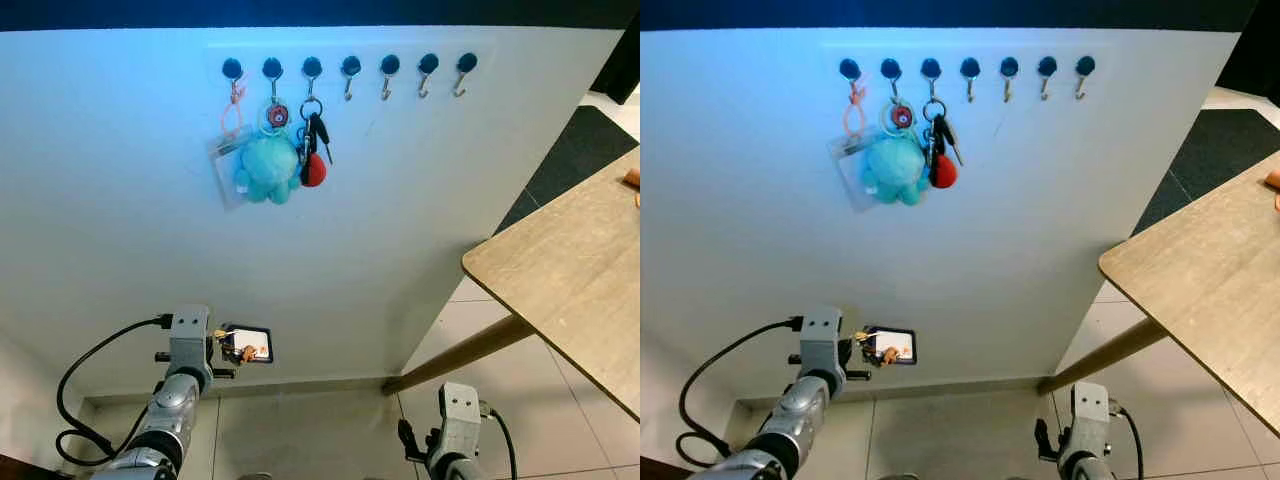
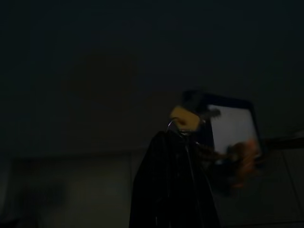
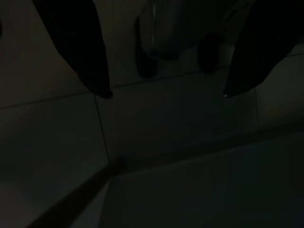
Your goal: Hang keys on a hook
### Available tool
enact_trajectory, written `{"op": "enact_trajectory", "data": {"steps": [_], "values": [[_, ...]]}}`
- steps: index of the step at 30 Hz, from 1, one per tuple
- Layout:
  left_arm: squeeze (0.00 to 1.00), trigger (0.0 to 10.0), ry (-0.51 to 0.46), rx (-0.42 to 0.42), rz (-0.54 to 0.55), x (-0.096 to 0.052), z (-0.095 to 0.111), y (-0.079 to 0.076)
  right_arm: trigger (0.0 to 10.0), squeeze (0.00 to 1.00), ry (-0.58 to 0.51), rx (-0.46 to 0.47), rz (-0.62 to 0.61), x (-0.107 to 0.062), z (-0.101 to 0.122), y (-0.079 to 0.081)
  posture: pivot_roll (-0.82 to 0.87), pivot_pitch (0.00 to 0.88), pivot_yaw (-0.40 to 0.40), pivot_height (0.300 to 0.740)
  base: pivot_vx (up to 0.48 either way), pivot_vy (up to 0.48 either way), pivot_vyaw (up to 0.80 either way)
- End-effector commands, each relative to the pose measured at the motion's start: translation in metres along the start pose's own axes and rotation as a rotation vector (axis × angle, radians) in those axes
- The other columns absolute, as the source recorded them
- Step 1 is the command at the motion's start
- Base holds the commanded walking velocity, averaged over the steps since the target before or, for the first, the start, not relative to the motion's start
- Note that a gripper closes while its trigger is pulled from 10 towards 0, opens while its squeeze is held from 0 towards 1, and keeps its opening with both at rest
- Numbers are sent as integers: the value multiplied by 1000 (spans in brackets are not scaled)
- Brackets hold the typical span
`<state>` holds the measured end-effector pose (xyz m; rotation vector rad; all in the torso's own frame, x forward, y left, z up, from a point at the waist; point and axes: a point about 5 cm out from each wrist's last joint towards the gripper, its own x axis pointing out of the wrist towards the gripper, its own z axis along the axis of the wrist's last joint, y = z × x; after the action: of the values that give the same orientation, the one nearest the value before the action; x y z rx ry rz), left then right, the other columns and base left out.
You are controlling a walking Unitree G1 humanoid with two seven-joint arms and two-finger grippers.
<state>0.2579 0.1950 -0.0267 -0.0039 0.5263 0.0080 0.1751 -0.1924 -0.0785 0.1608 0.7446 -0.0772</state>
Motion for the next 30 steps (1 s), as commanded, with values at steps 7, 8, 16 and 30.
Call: {"op": "enact_trajectory", "data": {"steps": [7,8,16,30], "values": [[0,10000,-78,34,-32,-1,12,4,10000,0,-109,-140,77,2,22,0,25,61,-19,740,0,-41,0],[0,10000,-105,42,-26,-1,17,6,10000,0,-131,-163,90,2,26,1,23,62,-21,740,0,0,0],[0,10000,-310,95,-126,-1,57,8,10000,0,-346,-266,171,1,63,12,15,79,-30,740,0,0,0],[0,10000,-584,476,-844,-44,141,-55,10000,0,-782,-340,249,-19,147,45,16,78,-32,740,0,0,0]]}}
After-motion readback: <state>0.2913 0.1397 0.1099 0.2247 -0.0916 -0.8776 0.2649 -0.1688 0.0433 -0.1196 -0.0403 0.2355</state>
